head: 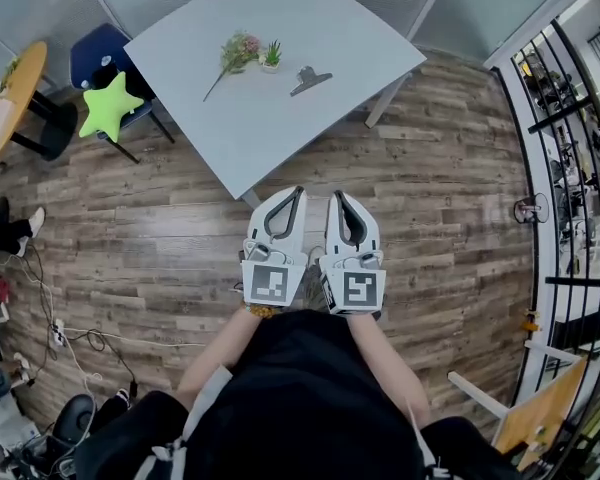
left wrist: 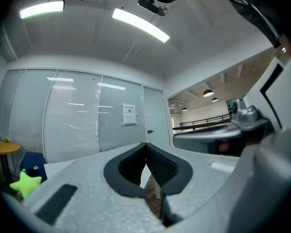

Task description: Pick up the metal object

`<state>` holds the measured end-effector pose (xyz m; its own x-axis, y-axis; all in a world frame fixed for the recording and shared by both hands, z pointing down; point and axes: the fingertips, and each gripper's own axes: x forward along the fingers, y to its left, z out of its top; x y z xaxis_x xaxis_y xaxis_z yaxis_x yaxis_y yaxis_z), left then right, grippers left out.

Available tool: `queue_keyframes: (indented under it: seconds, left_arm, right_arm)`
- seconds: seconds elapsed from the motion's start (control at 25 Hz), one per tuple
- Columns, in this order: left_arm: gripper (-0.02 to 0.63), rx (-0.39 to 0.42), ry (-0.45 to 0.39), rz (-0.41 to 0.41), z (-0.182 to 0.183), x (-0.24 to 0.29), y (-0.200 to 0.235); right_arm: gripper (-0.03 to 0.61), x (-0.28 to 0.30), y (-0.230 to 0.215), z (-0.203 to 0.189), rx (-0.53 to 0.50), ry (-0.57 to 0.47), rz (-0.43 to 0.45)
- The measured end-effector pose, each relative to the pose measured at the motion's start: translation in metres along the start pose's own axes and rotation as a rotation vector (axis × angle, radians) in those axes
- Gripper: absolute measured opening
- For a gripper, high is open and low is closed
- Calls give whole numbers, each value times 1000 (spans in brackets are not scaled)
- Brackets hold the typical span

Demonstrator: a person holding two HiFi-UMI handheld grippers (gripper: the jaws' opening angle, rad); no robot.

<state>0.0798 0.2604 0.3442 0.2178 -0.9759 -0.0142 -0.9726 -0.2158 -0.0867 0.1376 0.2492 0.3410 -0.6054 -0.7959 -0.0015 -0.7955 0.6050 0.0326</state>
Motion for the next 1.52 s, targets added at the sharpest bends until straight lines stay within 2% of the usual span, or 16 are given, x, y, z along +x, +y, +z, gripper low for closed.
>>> queue_keyframes:
  seconds: [0.44,0.6,0.72,0.84,0.92,1.12,1.2,1.32,1.52]
  left_arm:
    - [9,42,37,29,-2,88,-7]
    - [9,86,46,46,-3,112,-5]
    - [9,57,68,79,-9,124,-2]
    - [9,57,69,86,-12,137,5]
    - [9,56,63,81,-13,142,12]
    - [9,-4,78,84,-27,174,48]
    - [9,9,63,62,-28,196,63]
    - [9,24,38,19,-25,223,77]
    - [9,-10,7,-20,-24,261,112]
  right_arm:
    - [0,63,-80,-7,53,-6,10]
    - [0,83,-99,-8,55,-16,21]
    - [-2,97,-110,-11,63,-18,24]
    - [-1,117,-110,-17,99,-26,73]
    - [-2,127,-104,-21,107,-20,106]
    - [-2,171,-100,-29,91,-8,131]
    - [-2,198,-104,-25,67,-10,134]
    - [-2,227,-114,-20,22,5,104]
    - [-2,272,-121,-13,-10,10,54]
